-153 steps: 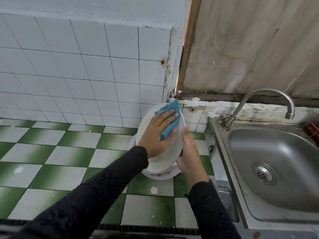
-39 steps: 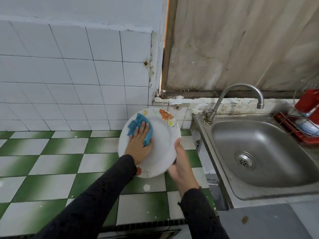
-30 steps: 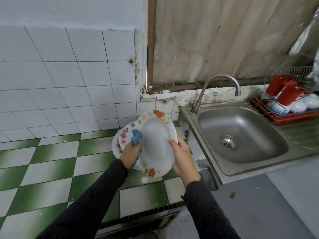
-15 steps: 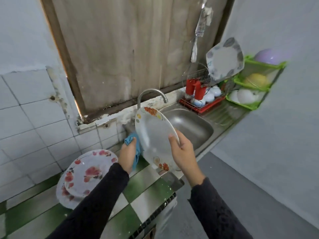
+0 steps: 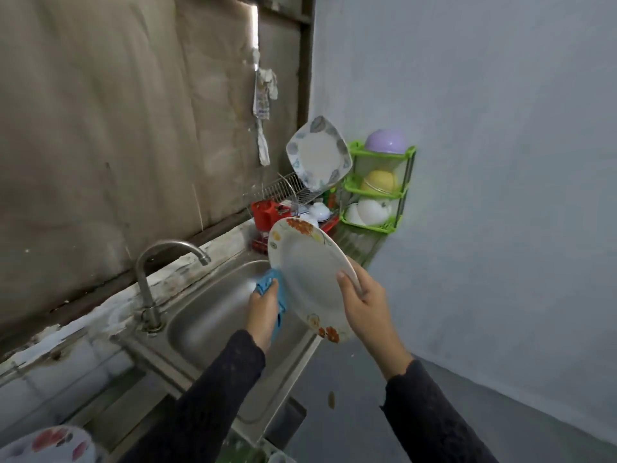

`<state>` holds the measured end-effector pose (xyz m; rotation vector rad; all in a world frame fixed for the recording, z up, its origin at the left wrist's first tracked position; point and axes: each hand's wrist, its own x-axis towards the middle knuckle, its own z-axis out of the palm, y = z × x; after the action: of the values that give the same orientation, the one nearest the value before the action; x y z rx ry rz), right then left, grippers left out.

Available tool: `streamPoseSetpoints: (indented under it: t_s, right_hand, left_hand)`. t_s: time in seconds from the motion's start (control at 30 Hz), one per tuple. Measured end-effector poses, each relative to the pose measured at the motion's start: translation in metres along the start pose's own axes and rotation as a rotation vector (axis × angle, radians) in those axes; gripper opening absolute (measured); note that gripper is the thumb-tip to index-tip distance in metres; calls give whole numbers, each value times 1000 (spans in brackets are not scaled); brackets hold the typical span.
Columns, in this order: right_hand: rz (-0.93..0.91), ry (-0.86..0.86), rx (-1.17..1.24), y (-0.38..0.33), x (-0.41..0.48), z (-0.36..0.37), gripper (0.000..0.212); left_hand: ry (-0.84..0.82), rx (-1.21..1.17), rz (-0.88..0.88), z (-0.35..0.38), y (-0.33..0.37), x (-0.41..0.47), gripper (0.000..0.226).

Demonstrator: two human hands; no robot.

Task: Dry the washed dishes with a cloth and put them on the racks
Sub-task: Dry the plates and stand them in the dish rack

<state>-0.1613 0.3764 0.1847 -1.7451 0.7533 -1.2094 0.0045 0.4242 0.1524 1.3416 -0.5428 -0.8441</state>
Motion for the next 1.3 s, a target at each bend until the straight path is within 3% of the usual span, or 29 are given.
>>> streamPoseSetpoints:
  t_s: [0.23, 0.53, 0.7, 0.8, 1.0, 1.3]
  right_hand:
    - [-15, 58, 6, 44, 93, -81, 34]
    - [-95, -9, 50, 85, 222, -144, 33]
    - [-150, -24, 79, 108, 284, -147, 32]
    - [-171, -46, 105, 125, 327, -143, 31]
    - [-263, -79, 125, 140, 421, -128, 32]
    - [-227, -94, 263, 168, 546, -95, 30]
  left_hand:
    - [69, -96, 51, 112, 12, 67, 25]
    - [168, -69, 127, 223, 18, 168, 13]
    - [207, -91, 153, 247, 30, 225, 26]
    - [229, -126, 187, 262, 41, 266, 13]
    - [208, -229, 275, 285, 69, 348, 21]
    - [394, -161, 356, 282, 98, 457, 36]
